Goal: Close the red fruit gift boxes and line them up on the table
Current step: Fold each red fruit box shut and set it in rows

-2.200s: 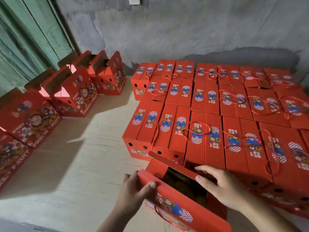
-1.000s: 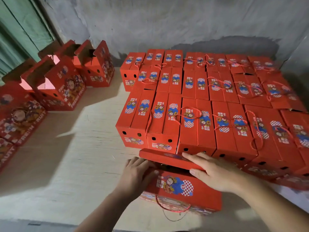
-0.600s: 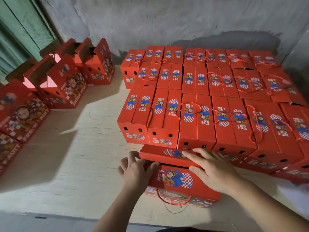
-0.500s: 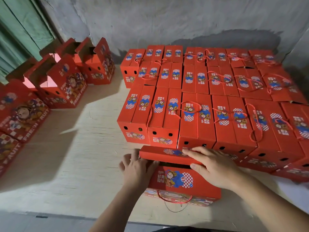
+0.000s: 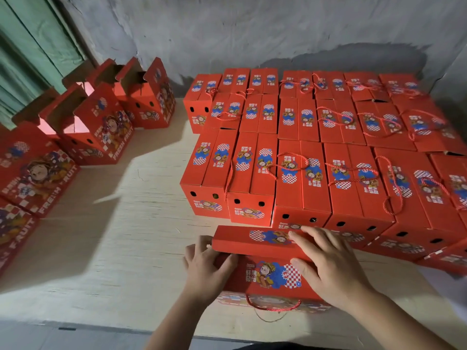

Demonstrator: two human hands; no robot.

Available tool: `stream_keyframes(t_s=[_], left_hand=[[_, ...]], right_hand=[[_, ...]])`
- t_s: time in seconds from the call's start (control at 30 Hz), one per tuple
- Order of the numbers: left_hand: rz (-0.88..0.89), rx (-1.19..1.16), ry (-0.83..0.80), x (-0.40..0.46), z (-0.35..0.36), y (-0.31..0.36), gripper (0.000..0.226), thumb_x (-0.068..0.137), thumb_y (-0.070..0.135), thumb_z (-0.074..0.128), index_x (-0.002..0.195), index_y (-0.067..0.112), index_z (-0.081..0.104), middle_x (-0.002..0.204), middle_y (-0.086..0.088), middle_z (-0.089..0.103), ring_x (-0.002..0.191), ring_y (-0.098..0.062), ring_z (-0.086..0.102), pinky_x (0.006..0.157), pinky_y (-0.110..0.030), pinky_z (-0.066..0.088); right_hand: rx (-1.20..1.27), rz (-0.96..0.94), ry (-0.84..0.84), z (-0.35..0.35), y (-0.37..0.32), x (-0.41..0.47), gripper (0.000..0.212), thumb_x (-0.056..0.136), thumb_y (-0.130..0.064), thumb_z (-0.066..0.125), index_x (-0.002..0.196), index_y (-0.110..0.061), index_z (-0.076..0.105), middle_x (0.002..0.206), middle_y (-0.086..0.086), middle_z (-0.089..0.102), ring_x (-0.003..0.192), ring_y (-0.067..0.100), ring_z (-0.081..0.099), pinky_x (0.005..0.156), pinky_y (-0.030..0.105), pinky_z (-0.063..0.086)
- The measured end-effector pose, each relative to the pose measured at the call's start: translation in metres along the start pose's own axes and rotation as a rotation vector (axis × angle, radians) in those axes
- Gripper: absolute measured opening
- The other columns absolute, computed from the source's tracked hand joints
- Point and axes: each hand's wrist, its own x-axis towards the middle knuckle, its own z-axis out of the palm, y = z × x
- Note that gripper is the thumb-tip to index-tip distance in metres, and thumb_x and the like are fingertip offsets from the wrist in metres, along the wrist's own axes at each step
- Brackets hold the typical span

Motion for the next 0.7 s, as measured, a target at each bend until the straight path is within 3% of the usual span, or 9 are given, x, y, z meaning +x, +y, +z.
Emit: stream_keyframes(t_s=[0.07, 0.13, 0.2, 0.27, 0.33, 0.4, 0.53, 0.7], left_hand=[[-0.032, -0.037, -0.042, -0.003, -0.004, -0.009, 0.045, 0.065, 0.093, 0.05, 0.1, 0.067, 0.064, 0.123, 0.03, 0.027, 0.12, -0.008, 0.02, 0.102, -0.032, 0.017], [-0.092, -0.042, -0.071, -0.002, -0.003, -0.009, 0.058, 0.054, 0.104, 0.05, 0.099, 0.069, 0.063, 0.131, 0.027, 0.024, 0.123, -0.004, 0.013, 0.107, -0.036, 0.017], [-0.116, -0.002, -0.109, 0.004, -0.002, -0.003, 0.065, 0.054, 0.104, 0.051, 0.102, 0.062, 0.066, 0.132, 0.027, 0.025, 0.124, -0.005, 0.014, 0.11, -0.039, 0.019], [-0.13, 0.028, -0.134, 0.008, -0.002, 0.002, 0.063, 0.058, 0.103, 0.05, 0.101, 0.06, 0.067, 0.13, 0.028, 0.026, 0.122, -0.007, 0.016, 0.109, -0.039, 0.02], [-0.141, 0.015, -0.152, 0.008, -0.005, 0.004, 0.055, 0.059, 0.103, 0.045, 0.097, 0.067, 0.061, 0.127, 0.028, 0.028, 0.122, -0.009, 0.02, 0.107, -0.038, 0.02], [-0.187, -0.018, -0.191, 0.006, -0.004, 0.008, 0.055, 0.06, 0.103, 0.044, 0.1, 0.067, 0.057, 0.127, 0.025, 0.03, 0.127, -0.016, 0.024, 0.111, -0.042, 0.023], [-0.266, -0.048, -0.183, 0.004, -0.001, 0.016, 0.076, 0.062, 0.095, 0.043, 0.124, 0.054, 0.059, 0.126, 0.019, 0.031, 0.132, -0.023, 0.029, 0.116, -0.048, 0.023], [-0.268, 0.03, -0.108, 0.003, 0.007, 0.014, 0.06, 0.079, 0.084, 0.054, 0.127, 0.05, 0.058, 0.135, 0.011, 0.037, 0.132, -0.026, 0.031, 0.114, -0.048, 0.024]], right_hand=[[-0.011, -0.008, -0.062, 0.001, 0.002, -0.001, 0.065, 0.098, -0.065, 0.032, 0.151, -0.033, 0.048, 0.152, -0.005, 0.045, 0.136, 0.025, 0.046, 0.108, 0.048, 0.041], [-0.073, 0.044, -0.028, 0.003, 0.001, -0.002, 0.068, 0.096, -0.067, 0.034, 0.153, -0.032, 0.044, 0.154, 0.002, 0.041, 0.136, 0.031, 0.044, 0.107, 0.052, 0.039], [-0.048, 0.12, 0.184, 0.006, -0.004, -0.007, 0.062, 0.092, -0.062, 0.046, 0.139, -0.023, 0.056, 0.132, 0.012, 0.051, 0.112, 0.038, 0.051, 0.089, 0.051, 0.042], [-0.008, 0.039, 0.379, 0.014, -0.012, -0.015, 0.041, 0.098, -0.055, 0.046, 0.117, -0.02, 0.058, 0.109, 0.008, 0.051, 0.092, 0.034, 0.053, 0.077, 0.045, 0.04], [0.022, -0.085, 0.383, 0.021, -0.016, -0.022, 0.031, 0.106, -0.046, 0.04, 0.112, -0.02, 0.056, 0.103, 0.002, 0.053, 0.083, 0.03, 0.057, 0.075, 0.041, 0.042], [0.045, -0.102, 0.391, 0.024, -0.015, -0.026, 0.024, 0.102, -0.036, 0.047, 0.113, -0.018, 0.06, 0.103, 0.003, 0.057, 0.083, 0.029, 0.061, 0.078, 0.04, 0.045], [-0.01, -0.063, 0.329, 0.023, -0.022, -0.034, 0.033, 0.097, -0.037, 0.052, 0.112, -0.014, 0.07, 0.1, 0.002, 0.063, 0.083, 0.029, 0.06, 0.078, 0.041, 0.046], [-0.017, -0.023, 0.266, 0.029, -0.028, -0.054, 0.045, 0.095, -0.037, 0.051, 0.128, -0.013, 0.071, 0.12, 0.006, 0.066, 0.103, 0.034, 0.066, 0.095, 0.043, 0.047]])
